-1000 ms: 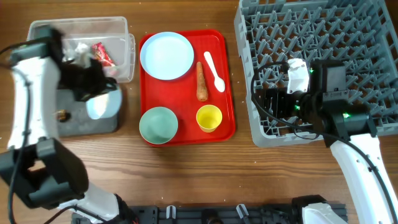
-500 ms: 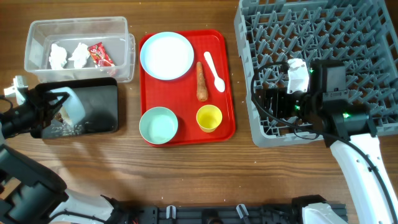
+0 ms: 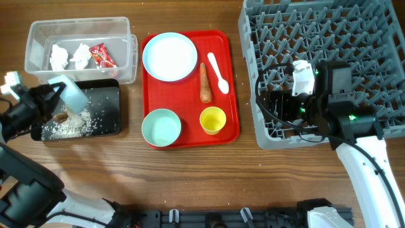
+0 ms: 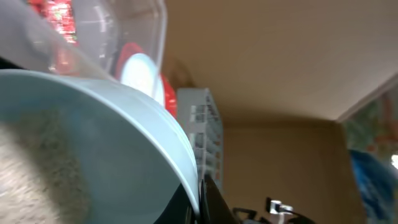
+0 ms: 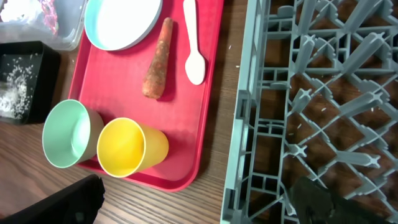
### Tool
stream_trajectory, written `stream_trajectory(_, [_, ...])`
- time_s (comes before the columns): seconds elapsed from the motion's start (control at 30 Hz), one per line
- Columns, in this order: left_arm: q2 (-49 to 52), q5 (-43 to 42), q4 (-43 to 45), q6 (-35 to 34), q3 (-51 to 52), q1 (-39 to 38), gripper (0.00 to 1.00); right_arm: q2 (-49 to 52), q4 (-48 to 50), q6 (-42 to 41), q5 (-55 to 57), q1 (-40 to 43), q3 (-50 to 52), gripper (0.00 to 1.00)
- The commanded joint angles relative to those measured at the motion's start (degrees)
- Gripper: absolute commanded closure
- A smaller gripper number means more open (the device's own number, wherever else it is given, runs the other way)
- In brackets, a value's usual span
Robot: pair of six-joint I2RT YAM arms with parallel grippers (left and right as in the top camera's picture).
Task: Sort waste into correct bins and load items into the dishwasher rack
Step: 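Pour the rice from the bowl onto the black tray with left gripper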
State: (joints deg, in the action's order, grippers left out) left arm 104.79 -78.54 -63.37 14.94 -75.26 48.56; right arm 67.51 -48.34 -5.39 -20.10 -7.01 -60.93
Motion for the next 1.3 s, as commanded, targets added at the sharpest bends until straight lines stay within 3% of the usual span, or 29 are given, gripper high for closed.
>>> stream_trajectory(0.0, [0.46,-8.72,-0.68,0.39,0.37,0.44,0.96,0.17,-0.42,-0.76,0.55,0.24,-1.33,0.0])
stream_trajectory(0.73, [0.46,-11.8,-1.03,-7.96,0.37,0.48,0.96,0.17,-0.42,-0.81,0.52,0.24,-1.33,0.0])
stream_trajectory(1.03, [-1.62,-10.97,-2.1,-7.67,0.04,-1.09,0.96,0.17,-0.31,-0.76,0.72,0.22,-1.33,0.0])
stream_trajectory(1.2, [-8.41,7.39,-0.11,-8.28,-4.81,-16.5,0.96,0.17,0.74,-0.79,0.7,0.22,-1.33,0.0])
stream_trajectory(1.27, [-10.71,19.69,4.66,-14.12,-6.54,-27.17,0.96,0.17,0.7,-0.79,0.7,0.22,-1.33,0.0])
